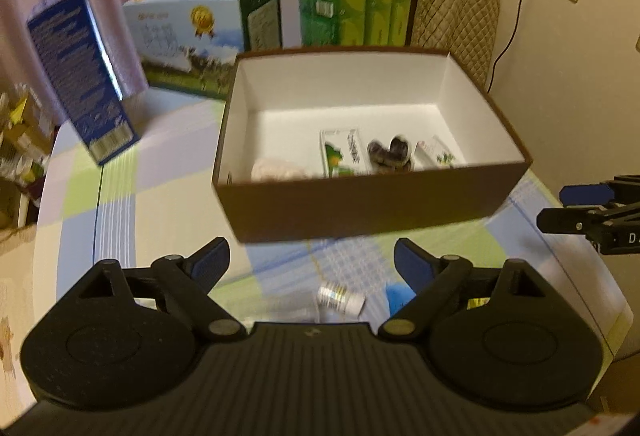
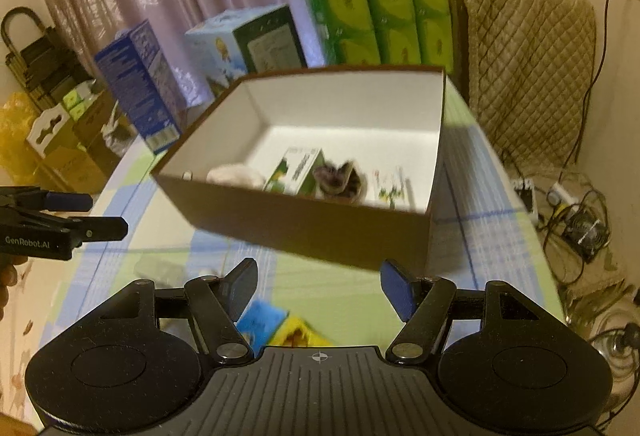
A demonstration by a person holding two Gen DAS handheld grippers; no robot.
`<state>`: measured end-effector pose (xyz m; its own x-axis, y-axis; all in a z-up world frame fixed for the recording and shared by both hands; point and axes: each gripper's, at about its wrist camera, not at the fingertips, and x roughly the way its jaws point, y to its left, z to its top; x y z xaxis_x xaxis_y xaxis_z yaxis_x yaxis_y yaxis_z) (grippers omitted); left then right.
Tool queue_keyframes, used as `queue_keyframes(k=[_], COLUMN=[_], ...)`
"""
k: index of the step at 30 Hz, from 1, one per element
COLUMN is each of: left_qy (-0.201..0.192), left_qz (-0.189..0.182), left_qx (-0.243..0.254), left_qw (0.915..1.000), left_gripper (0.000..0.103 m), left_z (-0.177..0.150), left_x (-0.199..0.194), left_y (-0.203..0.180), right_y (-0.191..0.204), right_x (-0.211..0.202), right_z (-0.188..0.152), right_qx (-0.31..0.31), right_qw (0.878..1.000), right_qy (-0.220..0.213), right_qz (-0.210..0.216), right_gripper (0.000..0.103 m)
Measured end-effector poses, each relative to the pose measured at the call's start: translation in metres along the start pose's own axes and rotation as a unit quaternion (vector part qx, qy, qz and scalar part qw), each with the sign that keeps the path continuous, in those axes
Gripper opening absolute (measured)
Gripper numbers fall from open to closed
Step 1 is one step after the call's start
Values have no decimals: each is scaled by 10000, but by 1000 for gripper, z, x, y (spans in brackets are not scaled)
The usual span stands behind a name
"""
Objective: Organize objects
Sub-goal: 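Withdraw both open tools from the brown box toward the loose table items, then lower left tool onto red candy packet while right tool reaches yellow snack bag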
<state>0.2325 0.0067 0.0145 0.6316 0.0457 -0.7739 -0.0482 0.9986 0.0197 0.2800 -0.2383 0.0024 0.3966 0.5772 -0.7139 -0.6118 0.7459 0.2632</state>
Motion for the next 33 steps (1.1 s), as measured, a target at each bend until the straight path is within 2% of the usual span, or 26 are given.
queue_keyframes(k=[10, 16, 21, 25, 33], left_qy=[351, 530, 669, 754, 911], left_qz=[154, 265, 388, 492, 721], left_qx=[-335, -514, -679, -832, -1177], left_qw=[9987, 9969, 9947, 9925, 9862], left_gripper=[87, 87, 87, 87, 87], left_z=[-42, -61, -77, -89, -108], left_x=[-5, -7, -7, -7, -7], left_y=[6, 10, 16, 20, 33], right_y=[2, 6, 12, 13, 15], right_x=[5, 17, 26, 38, 69], right_z=[-35, -55, -68, -71, -79], right_qx=[-216, -633, -1192, -1503, -2398], right_qw=[9989, 9954, 9891, 9839, 9632], right_qy=[388, 667, 793, 843, 1082], right_qz=[143, 274, 343, 468, 557], right_gripper=[65, 68, 78, 82, 88])
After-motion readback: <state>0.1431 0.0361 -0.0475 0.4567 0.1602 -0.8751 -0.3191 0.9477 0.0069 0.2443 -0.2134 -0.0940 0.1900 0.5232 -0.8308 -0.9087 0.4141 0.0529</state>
